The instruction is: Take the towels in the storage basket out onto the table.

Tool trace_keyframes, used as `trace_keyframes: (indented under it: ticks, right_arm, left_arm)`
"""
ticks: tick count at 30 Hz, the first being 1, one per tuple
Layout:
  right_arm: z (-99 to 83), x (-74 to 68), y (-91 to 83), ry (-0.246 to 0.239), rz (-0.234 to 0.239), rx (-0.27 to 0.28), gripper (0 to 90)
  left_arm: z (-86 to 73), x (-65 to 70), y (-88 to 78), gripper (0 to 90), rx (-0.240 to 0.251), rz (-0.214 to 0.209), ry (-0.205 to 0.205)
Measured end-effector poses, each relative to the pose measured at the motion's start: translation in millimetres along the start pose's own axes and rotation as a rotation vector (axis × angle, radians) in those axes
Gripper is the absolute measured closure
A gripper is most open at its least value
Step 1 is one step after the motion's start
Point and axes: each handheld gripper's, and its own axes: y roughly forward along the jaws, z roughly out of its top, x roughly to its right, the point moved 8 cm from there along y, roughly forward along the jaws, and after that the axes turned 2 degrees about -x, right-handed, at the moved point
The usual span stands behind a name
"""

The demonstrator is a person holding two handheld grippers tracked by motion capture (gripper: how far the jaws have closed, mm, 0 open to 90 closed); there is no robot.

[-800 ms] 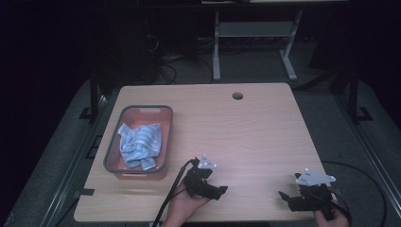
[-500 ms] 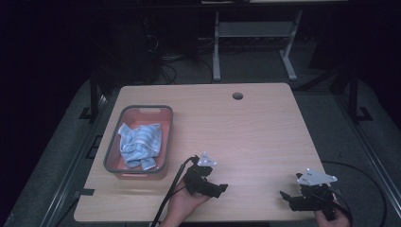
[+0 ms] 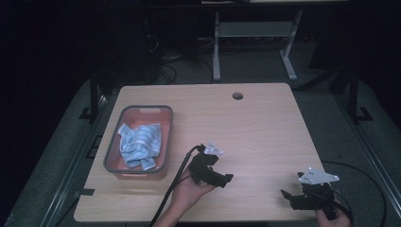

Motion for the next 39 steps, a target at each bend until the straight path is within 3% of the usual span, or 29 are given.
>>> trace_keyframes:
  ticks: [3, 7, 14, 22, 32, 39]
  right_arm:
    - [-1.6, 2.4, 0.4, 0.018, -0.001, 0.003, 13.8]
    - [-2.4, 3.6, 1.8, 0.025, 0.004, 0.001, 13.8]
    - [-2.1, 2.3, 1.7, 0.022, 0.003, 0.003, 13.9]
    - [-1.0, -1.5, 2.3, 0.013, 0.013, 0.001, 13.8]
    - [-0.5, -3.2, 1.6, 0.016, 0.017, 0.001, 13.9]
    - [-0.2, -2.5, 0.9, 0.015, 0.014, 0.004, 13.8]
  left_arm:
    - [6.7, 0.1, 0.9, 18.0, 0.007, -0.016, -0.011]
    - [12.4, -3.0, 1.5, 18.0, -0.020, -0.017, -0.007]
    - [30.5, -8.6, -5.2, 18.0, -0.033, -0.006, -0.003]
    - [42.6, -25.0, -20.2, 18.2, -0.057, 0.035, 0.009]
    - [49.5, -50.1, -51.0, 18.2, -0.026, 0.055, -0.041]
    - [49.5, -64.1, -68.1, 18.7, -0.006, 0.030, -0.088]
